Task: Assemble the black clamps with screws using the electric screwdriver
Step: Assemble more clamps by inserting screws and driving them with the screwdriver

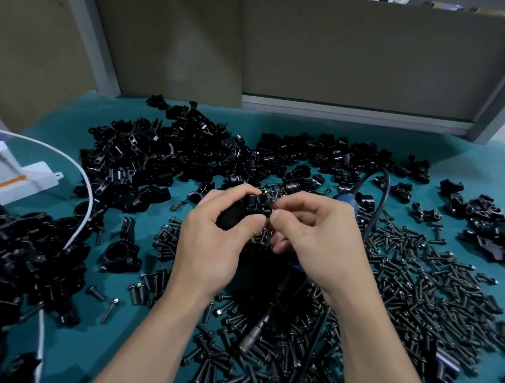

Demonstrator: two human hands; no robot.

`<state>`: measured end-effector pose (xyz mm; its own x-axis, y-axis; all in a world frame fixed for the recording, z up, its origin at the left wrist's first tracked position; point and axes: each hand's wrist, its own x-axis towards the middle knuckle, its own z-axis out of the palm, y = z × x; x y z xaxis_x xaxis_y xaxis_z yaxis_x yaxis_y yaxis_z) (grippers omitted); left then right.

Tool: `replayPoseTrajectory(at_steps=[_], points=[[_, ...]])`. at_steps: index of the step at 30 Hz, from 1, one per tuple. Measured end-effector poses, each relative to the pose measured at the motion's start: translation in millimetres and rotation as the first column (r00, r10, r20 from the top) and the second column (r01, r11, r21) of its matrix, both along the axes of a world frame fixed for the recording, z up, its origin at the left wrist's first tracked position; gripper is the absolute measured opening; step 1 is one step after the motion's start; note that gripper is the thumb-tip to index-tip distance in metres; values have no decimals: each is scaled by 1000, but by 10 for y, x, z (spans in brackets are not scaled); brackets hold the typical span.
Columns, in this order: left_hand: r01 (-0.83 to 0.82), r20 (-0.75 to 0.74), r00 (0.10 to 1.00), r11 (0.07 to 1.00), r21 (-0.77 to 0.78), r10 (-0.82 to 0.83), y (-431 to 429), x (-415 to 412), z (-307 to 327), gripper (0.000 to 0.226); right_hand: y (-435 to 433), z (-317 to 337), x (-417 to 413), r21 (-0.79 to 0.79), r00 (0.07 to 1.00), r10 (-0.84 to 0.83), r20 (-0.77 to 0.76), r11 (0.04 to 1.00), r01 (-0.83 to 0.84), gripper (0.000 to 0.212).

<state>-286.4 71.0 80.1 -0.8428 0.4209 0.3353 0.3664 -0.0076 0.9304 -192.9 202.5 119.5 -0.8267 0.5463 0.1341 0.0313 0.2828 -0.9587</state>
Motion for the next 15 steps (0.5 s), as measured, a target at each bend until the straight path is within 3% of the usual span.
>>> replayPoseTrajectory(at_steps=[8, 15], points=[[230, -62, 970, 972, -46, -233, -47, 12, 48, 27, 31, -9, 29, -185, 999, 22, -35, 982, -28, 18], [92, -124, 987, 989, -115, -106, -57, 21, 10, 24, 33, 38, 50, 10, 998, 27, 49, 1000, -27, 20]])
